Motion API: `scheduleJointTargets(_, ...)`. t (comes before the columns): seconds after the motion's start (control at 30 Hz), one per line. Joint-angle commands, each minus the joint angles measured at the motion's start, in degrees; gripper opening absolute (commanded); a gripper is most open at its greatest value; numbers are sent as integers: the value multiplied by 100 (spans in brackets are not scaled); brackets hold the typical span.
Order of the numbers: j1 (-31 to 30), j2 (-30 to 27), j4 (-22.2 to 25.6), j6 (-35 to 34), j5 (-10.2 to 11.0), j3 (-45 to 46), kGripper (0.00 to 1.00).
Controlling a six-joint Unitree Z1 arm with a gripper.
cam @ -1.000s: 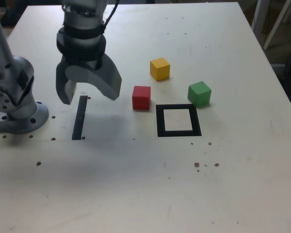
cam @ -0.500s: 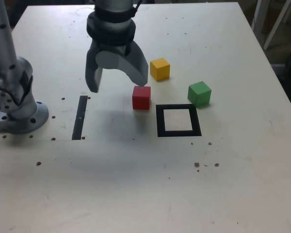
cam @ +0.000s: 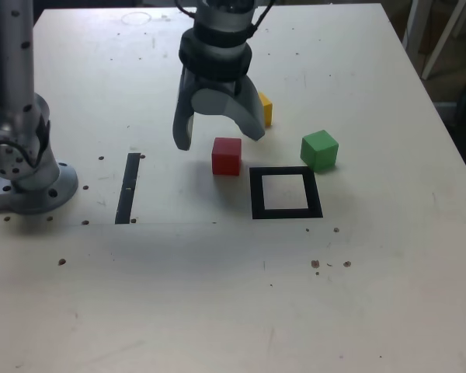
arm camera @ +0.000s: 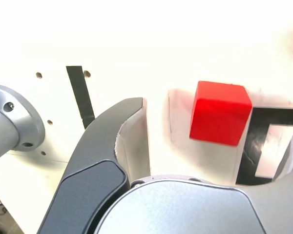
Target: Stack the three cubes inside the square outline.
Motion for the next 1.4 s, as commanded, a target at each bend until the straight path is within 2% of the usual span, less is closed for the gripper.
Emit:
scheduleJointTargets(0.0,37,140,-97,44,17,-34,99)
scheduleJointTargets(0.23,66,414,-254,150,1,-81,97)
scheduleJointTargets(0.57,94,751,-344,220,-74,-63,88)
scheduleJointTargets(0.8,119,818,-339,219,-76,-59,69)
scheduleJointTargets(1.1,119,857,-277,187,8,-54,33)
scheduleJointTargets(1.2,119,849,-293,187,24,-56,29)
scheduleJointTargets(1.37,119,836,-301,187,25,-58,29)
